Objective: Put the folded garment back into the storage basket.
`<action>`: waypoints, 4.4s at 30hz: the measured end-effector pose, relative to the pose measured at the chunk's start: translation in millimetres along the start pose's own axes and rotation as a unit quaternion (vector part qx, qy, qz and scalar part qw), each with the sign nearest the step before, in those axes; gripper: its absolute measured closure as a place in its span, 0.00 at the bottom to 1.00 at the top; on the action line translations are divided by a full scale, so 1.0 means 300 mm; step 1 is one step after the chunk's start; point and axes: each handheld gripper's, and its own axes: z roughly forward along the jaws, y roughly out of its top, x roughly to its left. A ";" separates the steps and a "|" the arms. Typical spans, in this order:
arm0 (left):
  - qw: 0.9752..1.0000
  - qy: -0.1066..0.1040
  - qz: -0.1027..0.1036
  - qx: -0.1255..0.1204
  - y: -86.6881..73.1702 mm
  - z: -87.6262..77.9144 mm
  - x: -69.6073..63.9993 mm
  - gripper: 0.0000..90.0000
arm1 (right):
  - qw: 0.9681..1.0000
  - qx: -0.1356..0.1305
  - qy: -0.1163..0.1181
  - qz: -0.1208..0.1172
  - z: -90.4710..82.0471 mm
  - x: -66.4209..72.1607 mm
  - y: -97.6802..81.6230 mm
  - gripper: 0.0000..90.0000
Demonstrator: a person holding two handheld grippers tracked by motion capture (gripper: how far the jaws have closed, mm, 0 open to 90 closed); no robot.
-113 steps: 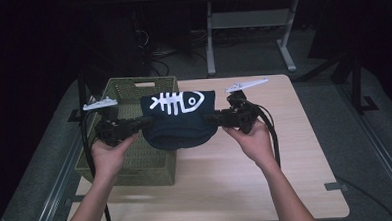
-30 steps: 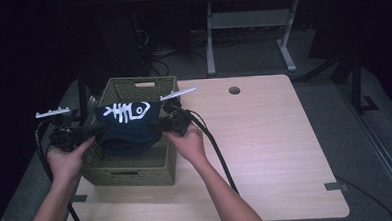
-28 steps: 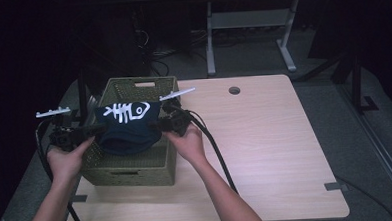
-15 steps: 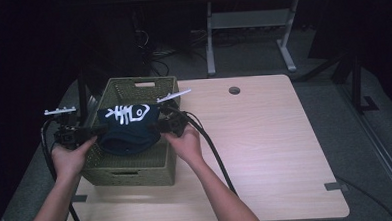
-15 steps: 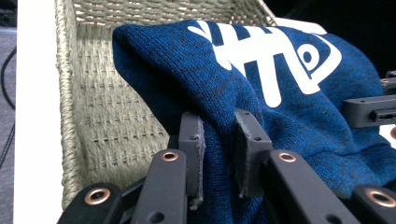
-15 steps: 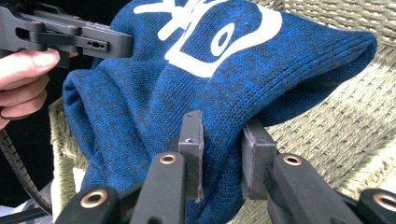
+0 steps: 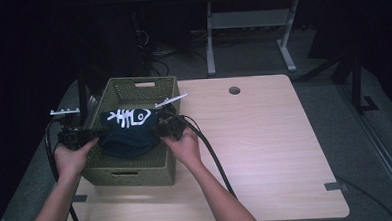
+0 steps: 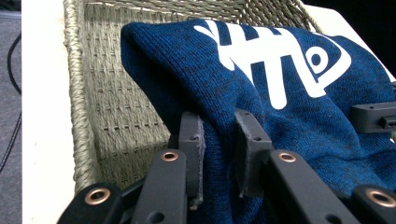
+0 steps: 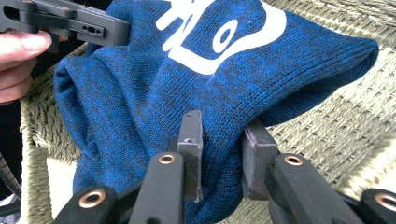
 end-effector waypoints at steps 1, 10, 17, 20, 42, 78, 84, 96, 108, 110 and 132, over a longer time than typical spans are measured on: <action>1.000 0.000 0.000 0.000 0.000 0.000 0.000 0.84 | 1.000 0.000 -0.001 -0.001 -0.001 -0.001 -0.001 0.81; 0.999 0.028 0.020 0.005 0.018 0.012 -0.011 0.77 | 1.000 -0.003 -0.016 -0.002 -0.013 -0.005 -0.002 0.65; 0.999 0.051 0.001 -0.007 0.019 0.002 0.028 0.69 | 0.998 -0.018 -0.057 -0.011 -0.060 -0.008 0.005 0.57; 0.999 0.045 0.002 -0.014 0.018 -0.004 0.029 0.70 | 0.999 -0.023 -0.048 -0.012 -0.082 -0.013 0.009 0.59; 0.998 -0.009 0.028 -0.047 0.024 -0.037 -0.073 0.66 | 0.998 -0.056 -0.028 -0.001 -0.217 -0.074 -0.006 0.55; 0.988 -0.097 0.105 -0.055 0.039 0.082 -0.454 0.54 | 0.992 -0.093 -0.075 0.026 -0.562 -0.258 -0.181 0.37; 0.986 -0.109 0.118 -0.051 0.034 0.118 -0.516 0.50 | 0.991 -0.098 -0.087 0.032 -0.606 -0.290 -0.220 0.36; 0.981 -0.133 0.136 -0.044 0.016 0.174 -0.622 0.45 | 0.989 -0.096 -0.108 0.044 -0.691 -0.341 -0.290 0.35; 0.975 -0.154 0.153 -0.038 -0.017 0.235 -0.756 0.40 | 0.985 -0.101 -0.125 0.056 -0.790 -0.409 -0.378 0.34; 0.975 -0.158 0.152 -0.037 -0.021 0.247 -0.783 0.38 | 0.985 -0.099 -0.128 0.057 -0.805 -0.421 -0.394 0.34; 0.965 -0.194 0.177 -0.012 -0.108 0.347 -0.949 0.32 | 0.975 -0.095 -0.185 0.078 -0.944 -0.499 -0.569 0.34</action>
